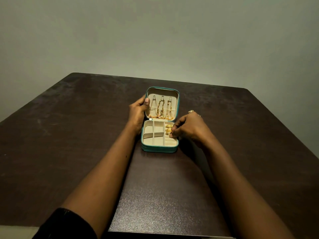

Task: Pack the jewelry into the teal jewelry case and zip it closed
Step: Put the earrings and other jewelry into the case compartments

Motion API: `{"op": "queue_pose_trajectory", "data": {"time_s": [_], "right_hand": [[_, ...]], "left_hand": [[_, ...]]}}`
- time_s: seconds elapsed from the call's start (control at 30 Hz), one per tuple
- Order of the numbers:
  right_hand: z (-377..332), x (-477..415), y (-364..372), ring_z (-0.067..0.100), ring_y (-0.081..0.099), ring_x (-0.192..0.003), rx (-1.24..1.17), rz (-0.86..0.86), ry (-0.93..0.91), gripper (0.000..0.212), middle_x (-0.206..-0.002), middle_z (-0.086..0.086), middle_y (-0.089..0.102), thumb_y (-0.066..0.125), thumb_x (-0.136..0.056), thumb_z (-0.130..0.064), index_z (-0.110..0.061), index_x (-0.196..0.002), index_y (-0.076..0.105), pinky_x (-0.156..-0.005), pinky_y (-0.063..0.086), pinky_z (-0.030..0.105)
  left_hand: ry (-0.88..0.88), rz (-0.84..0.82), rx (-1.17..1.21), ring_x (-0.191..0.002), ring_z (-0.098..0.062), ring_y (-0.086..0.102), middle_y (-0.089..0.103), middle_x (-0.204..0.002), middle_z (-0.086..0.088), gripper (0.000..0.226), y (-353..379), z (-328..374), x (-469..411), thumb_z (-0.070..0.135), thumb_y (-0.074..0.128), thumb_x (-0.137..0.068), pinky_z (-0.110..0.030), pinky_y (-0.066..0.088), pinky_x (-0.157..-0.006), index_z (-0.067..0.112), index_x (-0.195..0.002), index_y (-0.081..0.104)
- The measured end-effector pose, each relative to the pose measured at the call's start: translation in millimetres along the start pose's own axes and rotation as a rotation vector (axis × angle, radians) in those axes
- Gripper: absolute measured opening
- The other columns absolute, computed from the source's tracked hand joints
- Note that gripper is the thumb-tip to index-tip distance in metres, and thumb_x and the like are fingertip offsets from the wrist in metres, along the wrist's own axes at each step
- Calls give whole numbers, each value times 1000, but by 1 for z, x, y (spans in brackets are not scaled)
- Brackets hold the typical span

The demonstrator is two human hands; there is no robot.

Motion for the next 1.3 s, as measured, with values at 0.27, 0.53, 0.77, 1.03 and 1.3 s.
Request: {"op": "queue_pose_trajectory", "data": {"time_s": [0.27, 0.53, 0.77, 1.03, 1.3], "right_hand": [[1, 1, -5, 15, 60, -71, -13, -76, 0, 11, -77, 10, 68, 75, -70, 2, -1, -79, 70, -66, 52, 24], [0, 4, -10, 23, 64, -85, -60, -70, -61, 8, -88, 14, 69, 71, -75, 1, -3, -82, 68, -81, 57, 36], [-4, 3, 1, 13, 59, -102, 252, -46, -205, 22, -104, 4, 70, 74, -76, -21, -12, -96, 74, -87, 48, 29], [3, -3, -1, 19, 59, -99, 70, -33, -150, 17, -108, 12, 67, 56, -91, -9, -2, -101, 68, -92, 49, 37], [5, -8, 9, 8, 50, -69, -19, 12, -59, 15, -78, 4, 60, 57, -89, -5, 3, -91, 70, -67, 41, 24]], "left_hand": [[10, -4, 1, -93, -21, 62, 57, -125, -23, 36, 0, -1, 1, 8, 39, -99, -22, 58, -67, -1, -132, 48], [-1, 13, -21, -99, -24, 61, 57, -126, -23, 36, 1, 2, 3, 9, 39, -99, -24, 57, -69, 0, -132, 48], [-6, 3, 1, -84, -15, 63, 58, -122, -20, 36, 3, 5, 6, 8, 38, -99, -21, 58, -64, 0, -133, 47], [7, 5, -9, -101, -26, 60, 56, -125, -23, 37, 3, 4, 6, 8, 39, -98, -24, 57, -69, -2, -134, 46], [19, -4, -18, -82, -14, 63, 60, -117, -22, 36, 3, 4, 6, 7, 38, -99, -20, 57, -64, -4, -132, 47]]}}
Point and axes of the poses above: each hand's wrist, its own x-axis away from the middle knuckle, its own y-axis out of the palm, z = x × y, the point moved 1 cm from there along -x, towards the middle knuckle
